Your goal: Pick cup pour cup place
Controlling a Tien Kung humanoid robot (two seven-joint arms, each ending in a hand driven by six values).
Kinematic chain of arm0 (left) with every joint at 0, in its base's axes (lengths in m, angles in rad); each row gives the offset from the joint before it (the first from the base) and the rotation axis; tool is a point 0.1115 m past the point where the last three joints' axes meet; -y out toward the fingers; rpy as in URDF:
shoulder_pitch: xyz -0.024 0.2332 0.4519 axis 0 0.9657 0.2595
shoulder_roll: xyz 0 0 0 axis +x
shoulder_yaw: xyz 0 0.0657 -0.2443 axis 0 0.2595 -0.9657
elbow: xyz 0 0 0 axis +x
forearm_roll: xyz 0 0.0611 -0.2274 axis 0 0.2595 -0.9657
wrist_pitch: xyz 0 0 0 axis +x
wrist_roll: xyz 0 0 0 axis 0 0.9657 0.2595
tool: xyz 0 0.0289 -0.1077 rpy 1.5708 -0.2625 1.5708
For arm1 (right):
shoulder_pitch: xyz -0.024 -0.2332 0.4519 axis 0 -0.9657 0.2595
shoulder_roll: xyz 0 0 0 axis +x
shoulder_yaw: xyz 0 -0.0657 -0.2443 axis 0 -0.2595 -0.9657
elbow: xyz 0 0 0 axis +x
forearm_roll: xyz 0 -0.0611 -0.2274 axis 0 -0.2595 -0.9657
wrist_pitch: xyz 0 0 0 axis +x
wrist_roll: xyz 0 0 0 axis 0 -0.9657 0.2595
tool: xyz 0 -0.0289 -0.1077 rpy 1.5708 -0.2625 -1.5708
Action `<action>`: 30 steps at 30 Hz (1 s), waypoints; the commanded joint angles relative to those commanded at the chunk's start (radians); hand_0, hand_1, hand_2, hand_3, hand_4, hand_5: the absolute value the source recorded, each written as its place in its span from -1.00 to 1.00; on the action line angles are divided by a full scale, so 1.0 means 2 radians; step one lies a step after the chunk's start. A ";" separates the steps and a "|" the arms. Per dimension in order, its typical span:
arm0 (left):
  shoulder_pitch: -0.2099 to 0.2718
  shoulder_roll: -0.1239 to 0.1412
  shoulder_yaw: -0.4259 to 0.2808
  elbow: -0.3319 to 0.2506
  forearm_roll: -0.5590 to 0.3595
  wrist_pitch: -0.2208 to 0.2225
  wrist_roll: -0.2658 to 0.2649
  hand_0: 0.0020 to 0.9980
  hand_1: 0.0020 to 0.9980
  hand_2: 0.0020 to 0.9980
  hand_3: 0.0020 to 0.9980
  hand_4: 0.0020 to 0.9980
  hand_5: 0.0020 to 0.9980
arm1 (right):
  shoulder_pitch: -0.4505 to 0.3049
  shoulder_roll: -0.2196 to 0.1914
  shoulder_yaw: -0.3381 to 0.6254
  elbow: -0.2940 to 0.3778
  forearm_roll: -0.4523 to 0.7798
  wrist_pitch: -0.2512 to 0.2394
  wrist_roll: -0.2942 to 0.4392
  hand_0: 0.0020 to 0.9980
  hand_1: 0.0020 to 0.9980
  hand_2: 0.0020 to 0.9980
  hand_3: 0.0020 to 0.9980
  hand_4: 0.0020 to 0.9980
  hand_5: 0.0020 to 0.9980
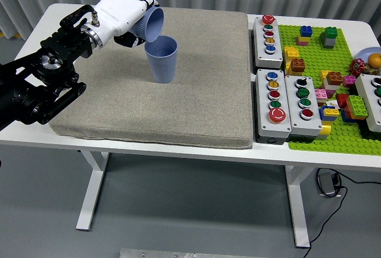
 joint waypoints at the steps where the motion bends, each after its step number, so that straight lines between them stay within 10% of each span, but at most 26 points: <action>1: 0.006 0.000 -0.008 0.000 -0.016 0.006 -0.009 -0.03 0.00 0.03 0.04 0.42 -0.85 | 0.000 0.000 0.000 0.000 0.000 0.000 0.000 0.38 0.31 0.19 0.16 -1.00 -0.65; 13: 0.093 -0.019 -0.140 -0.041 -0.269 0.021 -0.074 -0.03 0.01 0.03 0.04 0.42 -0.84 | -0.002 0.002 0.004 0.000 0.000 0.000 0.001 0.38 0.31 0.19 0.16 -1.00 -0.65; 24: 0.206 -0.085 -0.299 -0.087 -0.489 0.024 -0.125 -0.02 0.02 0.03 0.04 0.42 -0.85 | -0.004 0.004 0.010 0.000 0.000 0.001 0.002 0.38 0.31 0.19 0.16 -1.00 -0.65; 30: 0.243 -0.102 -0.318 -0.111 -0.454 0.031 -0.125 -0.02 0.02 0.03 0.03 0.42 -0.84 | -0.005 0.004 0.014 0.000 0.000 0.002 0.003 0.38 0.31 0.19 0.16 -1.00 -0.65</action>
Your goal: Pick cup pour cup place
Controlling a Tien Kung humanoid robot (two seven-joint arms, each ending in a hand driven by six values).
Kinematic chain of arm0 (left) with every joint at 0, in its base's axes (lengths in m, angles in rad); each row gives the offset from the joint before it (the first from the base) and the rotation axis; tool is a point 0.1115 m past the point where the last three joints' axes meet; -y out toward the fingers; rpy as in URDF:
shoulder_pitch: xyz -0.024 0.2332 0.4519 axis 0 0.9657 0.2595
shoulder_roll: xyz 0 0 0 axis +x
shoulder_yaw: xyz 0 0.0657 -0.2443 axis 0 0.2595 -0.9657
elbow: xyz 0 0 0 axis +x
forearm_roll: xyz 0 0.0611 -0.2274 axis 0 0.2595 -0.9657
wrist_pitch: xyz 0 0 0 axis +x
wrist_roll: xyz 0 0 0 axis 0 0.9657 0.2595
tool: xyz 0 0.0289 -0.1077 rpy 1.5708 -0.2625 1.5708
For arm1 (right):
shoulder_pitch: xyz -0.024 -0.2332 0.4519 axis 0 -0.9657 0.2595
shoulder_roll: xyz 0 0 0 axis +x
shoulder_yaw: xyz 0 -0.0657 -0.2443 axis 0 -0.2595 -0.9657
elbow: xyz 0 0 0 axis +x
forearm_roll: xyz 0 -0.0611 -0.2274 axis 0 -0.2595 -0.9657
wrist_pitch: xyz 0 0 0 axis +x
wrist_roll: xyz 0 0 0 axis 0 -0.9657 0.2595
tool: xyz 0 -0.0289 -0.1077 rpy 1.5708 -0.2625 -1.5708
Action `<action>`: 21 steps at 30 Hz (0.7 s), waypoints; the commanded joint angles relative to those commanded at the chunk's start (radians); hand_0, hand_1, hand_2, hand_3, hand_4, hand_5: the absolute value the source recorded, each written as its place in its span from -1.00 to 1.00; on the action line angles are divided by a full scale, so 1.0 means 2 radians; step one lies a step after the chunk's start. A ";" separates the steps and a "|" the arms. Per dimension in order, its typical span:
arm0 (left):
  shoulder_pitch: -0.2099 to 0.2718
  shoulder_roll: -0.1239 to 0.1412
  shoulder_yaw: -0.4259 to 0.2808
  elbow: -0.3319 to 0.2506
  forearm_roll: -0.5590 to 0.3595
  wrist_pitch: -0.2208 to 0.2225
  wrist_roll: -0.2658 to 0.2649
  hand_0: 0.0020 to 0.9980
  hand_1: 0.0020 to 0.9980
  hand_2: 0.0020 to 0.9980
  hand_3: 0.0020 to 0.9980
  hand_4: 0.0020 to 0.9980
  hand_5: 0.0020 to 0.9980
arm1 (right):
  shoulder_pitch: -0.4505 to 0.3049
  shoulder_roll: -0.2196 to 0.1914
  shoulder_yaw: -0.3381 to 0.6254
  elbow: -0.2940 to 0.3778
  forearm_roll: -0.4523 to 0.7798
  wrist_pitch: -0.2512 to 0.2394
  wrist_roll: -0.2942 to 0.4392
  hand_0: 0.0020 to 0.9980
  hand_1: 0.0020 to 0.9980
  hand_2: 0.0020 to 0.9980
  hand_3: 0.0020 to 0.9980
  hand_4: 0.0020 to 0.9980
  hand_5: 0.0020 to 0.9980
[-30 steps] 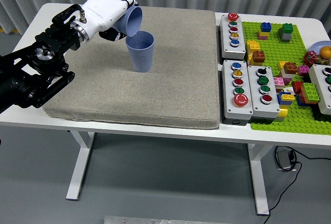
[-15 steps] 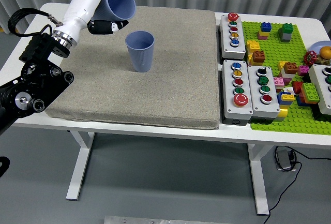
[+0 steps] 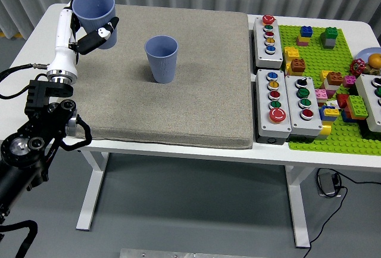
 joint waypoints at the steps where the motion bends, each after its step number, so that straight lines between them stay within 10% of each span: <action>1: 0.006 -0.002 0.000 -0.003 0.007 0.005 -0.002 -0.01 0.02 0.04 0.03 0.41 -0.84 | -0.001 0.000 0.000 0.000 0.000 0.000 0.000 0.38 0.31 0.19 0.16 -1.00 -0.65; 13: 0.052 -0.019 0.010 -0.026 0.037 0.047 -0.033 0.00 0.03 0.05 0.04 0.41 -0.82 | -0.007 0.002 0.003 0.000 0.000 0.002 0.001 0.38 0.31 0.19 0.16 -1.00 -0.64; 21: 0.068 -0.032 0.044 0.015 -0.020 0.062 -0.067 0.02 0.05 0.06 0.05 0.42 -0.79 | -0.009 0.003 0.002 0.000 0.000 0.002 0.001 0.38 0.31 0.19 0.16 -1.00 -0.65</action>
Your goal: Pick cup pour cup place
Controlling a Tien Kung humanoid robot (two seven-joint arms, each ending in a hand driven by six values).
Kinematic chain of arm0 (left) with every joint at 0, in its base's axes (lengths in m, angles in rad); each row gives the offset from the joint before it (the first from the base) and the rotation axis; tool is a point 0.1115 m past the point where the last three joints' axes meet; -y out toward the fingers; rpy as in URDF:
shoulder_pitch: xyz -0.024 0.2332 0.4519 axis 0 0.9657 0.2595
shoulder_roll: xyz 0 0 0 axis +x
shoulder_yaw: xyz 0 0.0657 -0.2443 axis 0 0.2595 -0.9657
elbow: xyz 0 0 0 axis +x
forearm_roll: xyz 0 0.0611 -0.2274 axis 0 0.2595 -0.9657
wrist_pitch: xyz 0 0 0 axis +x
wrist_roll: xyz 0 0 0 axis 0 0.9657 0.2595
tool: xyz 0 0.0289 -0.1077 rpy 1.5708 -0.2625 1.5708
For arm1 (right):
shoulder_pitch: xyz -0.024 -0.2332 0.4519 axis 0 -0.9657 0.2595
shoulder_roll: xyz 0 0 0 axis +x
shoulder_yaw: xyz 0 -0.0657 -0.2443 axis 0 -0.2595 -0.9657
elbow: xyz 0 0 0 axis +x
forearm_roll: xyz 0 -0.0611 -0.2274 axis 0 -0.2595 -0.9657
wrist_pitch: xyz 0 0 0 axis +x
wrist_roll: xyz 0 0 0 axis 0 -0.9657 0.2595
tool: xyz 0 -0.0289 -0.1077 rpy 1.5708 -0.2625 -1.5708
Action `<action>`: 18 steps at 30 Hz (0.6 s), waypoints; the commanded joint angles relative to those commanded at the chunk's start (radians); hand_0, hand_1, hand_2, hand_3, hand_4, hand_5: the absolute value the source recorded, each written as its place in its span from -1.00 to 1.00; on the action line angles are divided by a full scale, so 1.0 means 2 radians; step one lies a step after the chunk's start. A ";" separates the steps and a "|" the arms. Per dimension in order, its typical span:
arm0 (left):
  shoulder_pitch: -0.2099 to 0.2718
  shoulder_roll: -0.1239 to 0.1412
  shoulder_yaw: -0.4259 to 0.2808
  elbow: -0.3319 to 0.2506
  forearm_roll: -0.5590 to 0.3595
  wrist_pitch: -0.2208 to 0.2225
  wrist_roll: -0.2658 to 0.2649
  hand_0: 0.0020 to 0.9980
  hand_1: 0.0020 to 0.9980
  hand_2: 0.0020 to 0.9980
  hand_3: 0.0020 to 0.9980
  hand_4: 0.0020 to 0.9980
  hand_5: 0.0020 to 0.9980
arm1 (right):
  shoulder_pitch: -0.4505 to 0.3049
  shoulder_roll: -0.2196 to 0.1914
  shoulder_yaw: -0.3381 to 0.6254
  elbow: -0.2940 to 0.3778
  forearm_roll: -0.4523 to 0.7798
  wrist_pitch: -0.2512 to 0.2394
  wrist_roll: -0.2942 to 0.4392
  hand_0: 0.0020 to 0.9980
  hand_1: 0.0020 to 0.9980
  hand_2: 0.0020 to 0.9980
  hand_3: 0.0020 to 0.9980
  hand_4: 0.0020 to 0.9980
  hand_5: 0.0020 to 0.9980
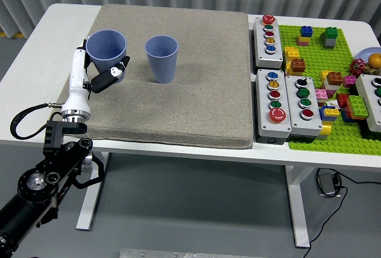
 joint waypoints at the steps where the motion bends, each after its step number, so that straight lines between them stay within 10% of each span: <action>1: -0.001 -0.001 0.003 0.006 -0.004 0.001 -0.004 0.02 0.05 0.06 0.05 0.42 -0.79 | 0.000 0.000 0.000 0.000 0.000 0.000 0.000 0.38 0.31 0.19 0.16 -1.00 -0.65; 18: -0.022 -0.023 0.021 0.088 -0.027 -0.019 -0.033 0.10 0.10 0.15 0.07 0.56 -0.60 | 0.005 0.002 -0.007 -0.001 0.000 -0.002 -0.001 0.38 0.31 0.19 0.16 -1.00 -0.65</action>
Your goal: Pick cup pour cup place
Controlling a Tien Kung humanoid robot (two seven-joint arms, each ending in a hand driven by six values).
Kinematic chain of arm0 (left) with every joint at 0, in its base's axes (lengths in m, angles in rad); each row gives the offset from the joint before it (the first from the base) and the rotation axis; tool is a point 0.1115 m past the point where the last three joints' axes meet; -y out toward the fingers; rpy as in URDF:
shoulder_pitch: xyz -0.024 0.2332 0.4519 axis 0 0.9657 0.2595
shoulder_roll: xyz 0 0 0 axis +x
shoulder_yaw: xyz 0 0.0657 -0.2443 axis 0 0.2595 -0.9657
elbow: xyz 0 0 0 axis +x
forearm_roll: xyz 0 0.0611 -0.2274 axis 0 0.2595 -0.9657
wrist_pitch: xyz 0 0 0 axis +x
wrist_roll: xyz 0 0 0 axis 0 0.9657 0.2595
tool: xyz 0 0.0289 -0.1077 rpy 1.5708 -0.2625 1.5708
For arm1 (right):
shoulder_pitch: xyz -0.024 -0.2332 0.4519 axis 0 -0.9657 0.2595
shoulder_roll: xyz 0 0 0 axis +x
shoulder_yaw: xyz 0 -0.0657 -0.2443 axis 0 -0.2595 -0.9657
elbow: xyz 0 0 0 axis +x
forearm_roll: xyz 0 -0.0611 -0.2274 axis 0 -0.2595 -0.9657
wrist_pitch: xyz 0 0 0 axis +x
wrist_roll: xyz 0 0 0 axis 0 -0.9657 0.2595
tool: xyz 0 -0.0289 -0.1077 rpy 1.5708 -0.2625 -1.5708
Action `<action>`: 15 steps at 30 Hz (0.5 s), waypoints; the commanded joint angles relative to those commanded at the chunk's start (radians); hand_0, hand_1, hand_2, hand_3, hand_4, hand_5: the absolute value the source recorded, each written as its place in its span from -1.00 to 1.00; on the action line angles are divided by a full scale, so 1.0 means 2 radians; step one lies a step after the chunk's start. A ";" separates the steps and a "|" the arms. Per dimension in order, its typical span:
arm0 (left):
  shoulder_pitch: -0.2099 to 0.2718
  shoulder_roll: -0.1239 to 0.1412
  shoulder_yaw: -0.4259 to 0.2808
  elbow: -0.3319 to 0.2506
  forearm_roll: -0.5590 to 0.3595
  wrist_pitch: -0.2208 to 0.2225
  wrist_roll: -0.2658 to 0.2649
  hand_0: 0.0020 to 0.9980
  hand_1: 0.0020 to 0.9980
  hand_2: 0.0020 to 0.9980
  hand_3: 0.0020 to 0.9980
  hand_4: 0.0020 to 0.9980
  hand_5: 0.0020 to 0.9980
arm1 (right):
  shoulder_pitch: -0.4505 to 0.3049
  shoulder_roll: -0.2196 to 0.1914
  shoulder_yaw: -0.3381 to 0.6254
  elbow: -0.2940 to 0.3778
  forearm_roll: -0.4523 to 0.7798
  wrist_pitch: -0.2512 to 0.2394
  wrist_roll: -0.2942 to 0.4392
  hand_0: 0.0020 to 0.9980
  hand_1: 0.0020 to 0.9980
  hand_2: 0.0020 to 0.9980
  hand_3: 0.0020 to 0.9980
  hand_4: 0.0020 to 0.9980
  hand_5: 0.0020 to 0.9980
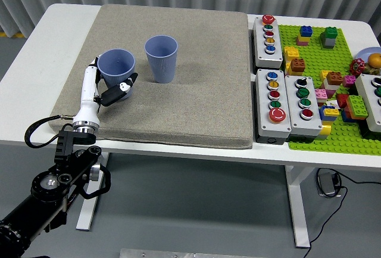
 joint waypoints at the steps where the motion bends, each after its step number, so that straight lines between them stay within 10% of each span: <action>1: 0.000 0.000 0.000 0.000 0.000 -0.001 0.000 0.10 0.10 0.15 0.07 0.56 -0.60 | 0.000 0.000 0.000 0.000 0.000 0.000 0.000 0.38 0.31 0.19 0.16 -1.00 -0.65; 15: -0.001 -0.001 -0.001 0.011 0.006 -0.007 0.001 0.21 0.19 0.29 0.33 0.72 -0.37 | 0.000 0.000 0.002 0.000 0.000 0.000 0.000 0.38 0.31 0.19 0.16 -1.00 -0.65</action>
